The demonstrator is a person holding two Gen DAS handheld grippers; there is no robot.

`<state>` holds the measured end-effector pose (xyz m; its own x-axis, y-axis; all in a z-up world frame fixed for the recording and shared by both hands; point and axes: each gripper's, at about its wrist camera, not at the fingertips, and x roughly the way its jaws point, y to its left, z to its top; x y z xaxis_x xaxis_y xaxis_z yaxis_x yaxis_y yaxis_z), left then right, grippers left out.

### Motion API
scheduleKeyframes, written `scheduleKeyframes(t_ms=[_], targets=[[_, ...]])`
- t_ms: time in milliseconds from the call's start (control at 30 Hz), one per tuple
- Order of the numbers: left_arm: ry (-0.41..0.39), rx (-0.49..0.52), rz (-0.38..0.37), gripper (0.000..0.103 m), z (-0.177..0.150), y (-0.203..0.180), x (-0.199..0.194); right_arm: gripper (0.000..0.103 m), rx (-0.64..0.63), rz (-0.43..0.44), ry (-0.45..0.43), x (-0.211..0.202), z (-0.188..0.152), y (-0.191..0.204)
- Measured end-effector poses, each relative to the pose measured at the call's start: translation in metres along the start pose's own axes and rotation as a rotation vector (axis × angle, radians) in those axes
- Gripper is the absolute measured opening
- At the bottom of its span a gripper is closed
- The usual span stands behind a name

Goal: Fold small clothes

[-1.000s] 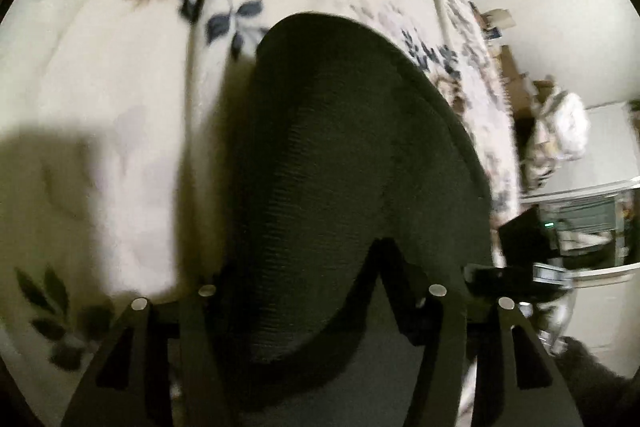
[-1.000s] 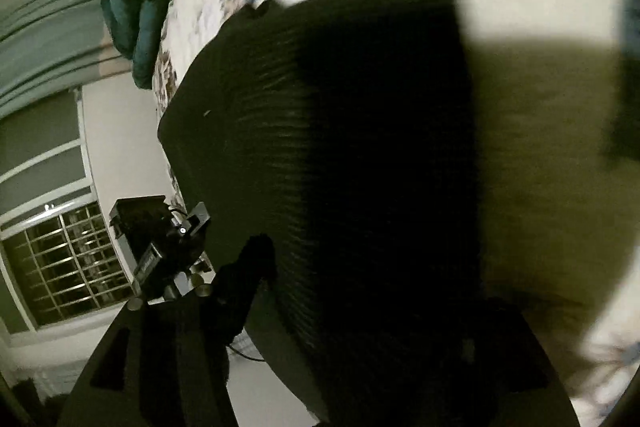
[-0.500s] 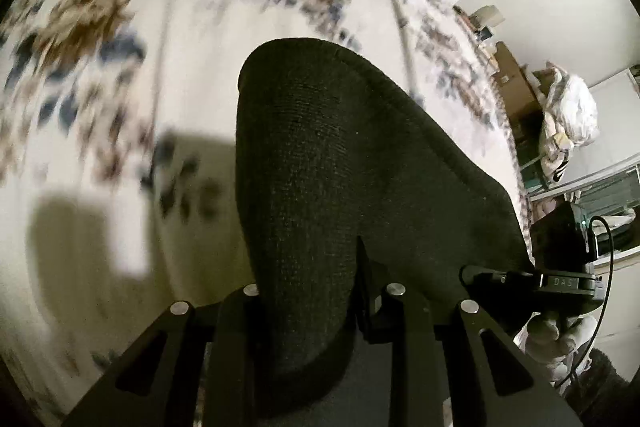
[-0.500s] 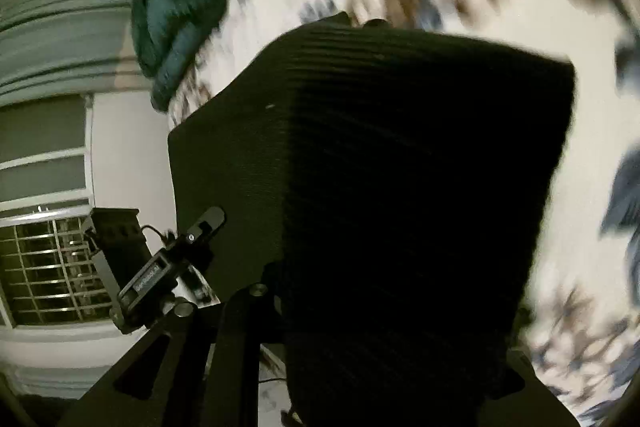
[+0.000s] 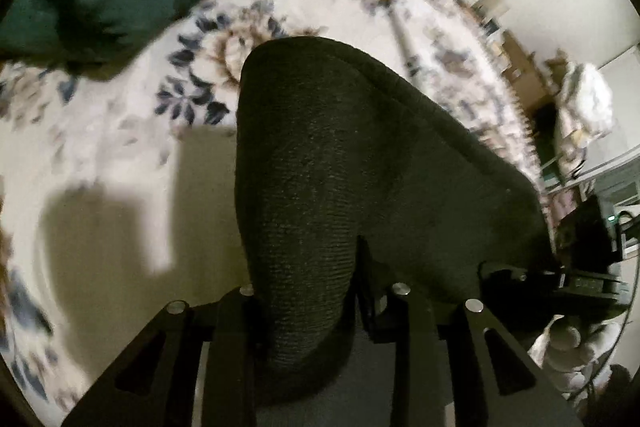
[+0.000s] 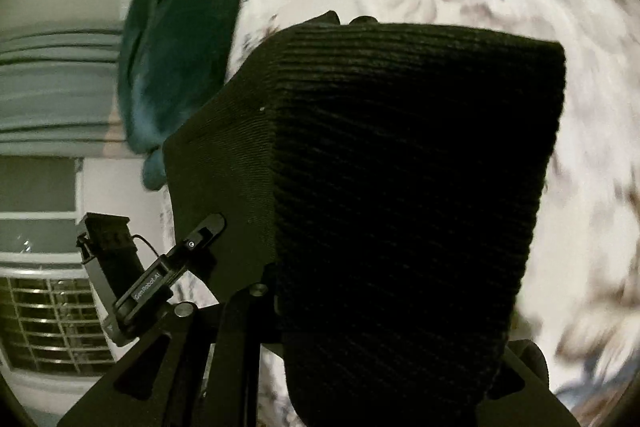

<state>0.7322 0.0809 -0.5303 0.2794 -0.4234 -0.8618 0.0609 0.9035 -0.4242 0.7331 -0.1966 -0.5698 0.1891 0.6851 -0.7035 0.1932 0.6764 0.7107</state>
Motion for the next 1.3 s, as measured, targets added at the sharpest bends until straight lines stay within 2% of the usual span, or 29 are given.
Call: scheduleKeyframes(t_ms=[67,167,233,300,367,433,467,533,600,633,733,800,1000,1300], targets=[[0.047,0.007,0.047,0.028,0.009,0.005,0.02,0.018,0.008,-0.024,0.02,0.013,0.015,-0.006],[0.05,0.033,0.076,0.033,0.011,0.006,0.025,0.019,-0.016,-0.093,0.056,0.032,0.035,-0.007],[0.031,0.032,0.086,0.038,0.006,0.007,0.019,0.026,-0.026,-0.127,0.071,0.035,0.04,-0.007],[0.002,0.034,0.131,0.046,0.002,0.006,0.013,0.037,-0.049,-0.212,0.042,0.027,0.044,-0.004],[-0.042,0.053,0.221,0.071,-0.003,0.005,0.003,0.044,-0.055,-0.291,-0.005,0.01,0.038,-0.009],[-0.071,0.061,0.275,0.085,-0.01,0.004,-0.006,0.057,-0.081,-0.386,-0.055,-0.006,0.03,-0.01],[-0.083,0.066,0.311,0.089,-0.014,0.002,-0.01,0.061,-0.121,-0.465,-0.088,-0.012,0.022,-0.002],[-0.101,0.076,0.369,0.092,-0.023,-0.003,-0.018,0.086,-0.187,-0.591,-0.127,-0.02,0.005,0.008],[-0.129,0.088,0.425,0.097,-0.034,-0.014,-0.028,0.103,-0.239,-0.687,-0.154,-0.02,-0.016,0.019],[-0.14,0.093,0.435,0.101,-0.04,-0.019,-0.033,0.103,-0.258,-0.727,-0.168,-0.024,-0.028,0.02],[-0.176,0.101,0.459,0.103,-0.056,-0.038,-0.054,0.103,-0.284,-0.838,-0.245,-0.041,-0.069,0.028],[-0.187,0.096,0.472,0.103,-0.065,-0.051,-0.072,0.103,-0.274,-0.862,-0.278,-0.061,-0.09,0.03],[-0.234,0.082,0.449,0.103,-0.084,-0.089,-0.138,0.103,-0.297,-0.923,-0.387,-0.118,-0.145,0.069],[-0.325,0.126,0.441,0.103,-0.128,-0.149,-0.26,0.103,-0.357,-0.916,-0.502,-0.218,-0.233,0.154]])
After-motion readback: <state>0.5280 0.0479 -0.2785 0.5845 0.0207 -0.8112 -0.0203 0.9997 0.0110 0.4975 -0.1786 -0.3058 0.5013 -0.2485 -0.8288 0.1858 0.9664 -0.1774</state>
